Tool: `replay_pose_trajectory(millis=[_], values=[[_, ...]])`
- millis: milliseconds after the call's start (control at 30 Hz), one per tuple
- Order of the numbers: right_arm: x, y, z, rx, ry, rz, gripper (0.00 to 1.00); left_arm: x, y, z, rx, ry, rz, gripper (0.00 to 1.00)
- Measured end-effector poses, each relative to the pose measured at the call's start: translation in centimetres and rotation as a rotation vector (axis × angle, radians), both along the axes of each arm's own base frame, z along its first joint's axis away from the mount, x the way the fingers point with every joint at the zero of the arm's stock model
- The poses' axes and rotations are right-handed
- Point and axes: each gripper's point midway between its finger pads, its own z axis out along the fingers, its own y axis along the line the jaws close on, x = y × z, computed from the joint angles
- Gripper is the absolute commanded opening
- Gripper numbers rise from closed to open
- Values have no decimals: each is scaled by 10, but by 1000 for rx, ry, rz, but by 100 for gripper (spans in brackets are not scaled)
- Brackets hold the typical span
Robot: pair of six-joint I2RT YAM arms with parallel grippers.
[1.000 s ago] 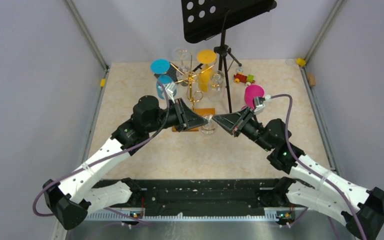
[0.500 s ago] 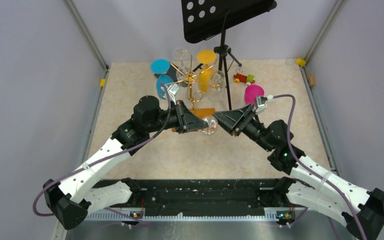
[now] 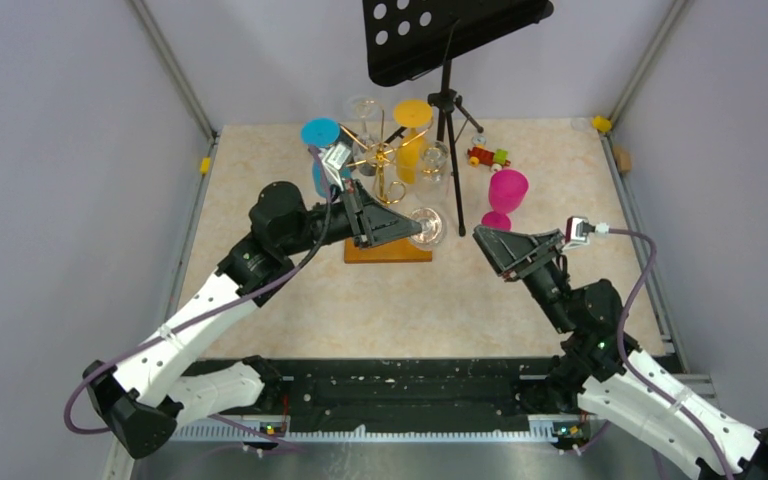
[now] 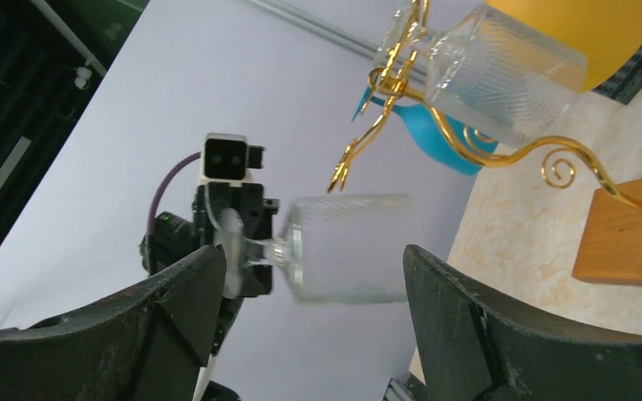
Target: Take the wine glass off the wine glass rack
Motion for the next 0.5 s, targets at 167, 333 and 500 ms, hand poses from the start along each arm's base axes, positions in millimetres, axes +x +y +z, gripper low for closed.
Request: replay_pose_trajectory(millis=[167, 333, 500], values=[[3, -8, -11, -3, -10, -44, 79, -2, -6, 35, -148, 17, -42, 0], [-8, -7, 16, 36, -141, -21, 77, -4, -7, 74, -339, 131, -96, 0], [-34, 9, 53, 70, -357, 101, 69, -13, 2, 108, -483, 204, -154, 0]])
